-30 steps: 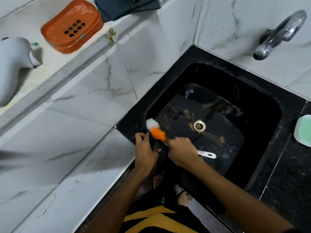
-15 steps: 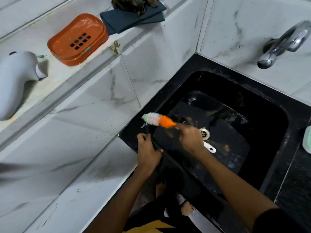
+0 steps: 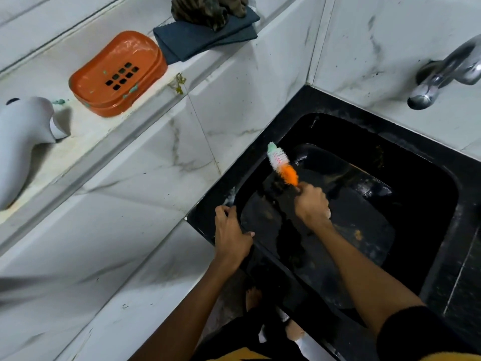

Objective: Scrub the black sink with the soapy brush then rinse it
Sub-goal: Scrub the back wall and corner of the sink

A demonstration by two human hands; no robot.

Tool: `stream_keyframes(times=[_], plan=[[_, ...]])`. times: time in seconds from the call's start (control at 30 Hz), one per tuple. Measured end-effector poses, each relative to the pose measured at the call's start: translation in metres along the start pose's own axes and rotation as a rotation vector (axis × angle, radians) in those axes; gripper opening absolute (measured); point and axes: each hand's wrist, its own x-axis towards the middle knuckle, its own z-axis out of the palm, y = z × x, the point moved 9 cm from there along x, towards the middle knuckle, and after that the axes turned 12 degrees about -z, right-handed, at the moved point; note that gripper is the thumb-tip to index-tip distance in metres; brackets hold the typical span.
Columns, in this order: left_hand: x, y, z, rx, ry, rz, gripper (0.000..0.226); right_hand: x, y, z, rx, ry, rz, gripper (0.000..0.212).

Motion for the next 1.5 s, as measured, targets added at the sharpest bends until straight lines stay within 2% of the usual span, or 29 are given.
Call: stream_keyframes(times=[0.13, 0.2, 0.3, 0.33, 0.5, 0.57, 0.67, 0.73, 0.77, 0.83, 0.9, 0.97, 1.03, 1.07, 1.13, 1.23, 1.27, 1.3, 1.4, 1.43, 1.5], plan=[[0.002, -0.005, -0.003, -0.063, 0.042, -0.043, 0.079, -0.044, -0.045, 0.037, -0.228, -0.236, -0.382, 0.027], [0.002, -0.01, -0.005, -0.111, 0.061, -0.077, 0.072, -0.044, -0.045, 0.032, -0.269, -0.236, -0.387, 0.029], [0.002, -0.015, -0.008, -0.184, 0.084, -0.109, 0.064, -0.018, -0.026, 0.003, -0.223, -0.104, -0.204, 0.032], [0.001, -0.017, -0.011, -0.215, 0.097, -0.117, 0.063, -0.016, -0.025, -0.002, -0.22, -0.09, -0.194, 0.033], [0.005, -0.03, -0.021, -0.377, 0.148, -0.17, 0.059, -0.062, -0.051, 0.033, -0.257, -0.237, -0.47, 0.028], [0.006, -0.03, -0.02, -0.392, 0.136, -0.164, 0.058, -0.052, -0.044, 0.034, -0.259, -0.234, -0.404, 0.026], [0.008, -0.024, -0.016, -0.361, 0.088, -0.131, 0.057, -0.015, -0.024, 0.008, -0.237, -0.117, -0.152, 0.036], [0.011, -0.018, -0.014, -0.327, 0.06, -0.086, 0.057, -0.012, -0.02, -0.003, -0.214, -0.058, -0.079, 0.037], [0.013, -0.014, -0.013, -0.309, 0.043, -0.061, 0.057, -0.017, -0.029, 0.0, -0.233, -0.093, -0.119, 0.037], [0.017, -0.009, -0.01, -0.279, 0.027, -0.023, 0.057, -0.044, -0.06, 0.022, -0.316, -0.232, -0.332, 0.037], [0.021, -0.007, -0.009, -0.241, 0.039, -0.002, 0.055, -0.052, -0.067, 0.027, -0.313, -0.257, -0.388, 0.034], [0.026, -0.006, -0.009, -0.195, 0.065, 0.028, 0.055, -0.02, -0.044, 0.01, -0.299, -0.15, -0.21, 0.03], [0.03, -0.002, -0.007, -0.146, 0.075, 0.059, 0.054, 0.017, -0.01, -0.019, -0.176, -0.028, 0.045, 0.028], [0.031, 0.002, -0.006, -0.115, 0.069, 0.07, 0.056, 0.027, -0.001, -0.029, -0.141, 0.019, 0.104, 0.027], [0.034, 0.009, -0.003, -0.064, 0.051, 0.073, 0.06, 0.034, -0.018, -0.028, -0.183, -0.011, 0.004, 0.03], [0.039, 0.021, 0.0, -0.027, 0.041, 0.079, 0.063, 0.009, -0.062, 0.0, -0.345, -0.19, -0.336, 0.036], [0.042, 0.026, 0.001, -0.012, 0.039, 0.087, 0.065, 0.01, -0.056, -0.002, -0.354, -0.19, -0.337, 0.036], [0.045, 0.03, 0.002, 0.008, 0.036, 0.102, 0.067, 0.022, -0.043, -0.011, -0.342, -0.149, -0.261, 0.035], [0.055, 0.045, 0.008, 0.07, 0.029, 0.158, 0.072, 0.069, 0.018, -0.049, -0.183, 0.013, 0.113, 0.029], [0.057, 0.051, 0.01, 0.089, 0.026, 0.171, 0.073, 0.075, 0.024, -0.053, -0.18, 0.026, 0.135, 0.028], [0.064, 0.062, 0.013, 0.122, 0.011, 0.19, 0.077, 0.074, 0.007, -0.045, -0.248, -0.036, -0.007, 0.027]])
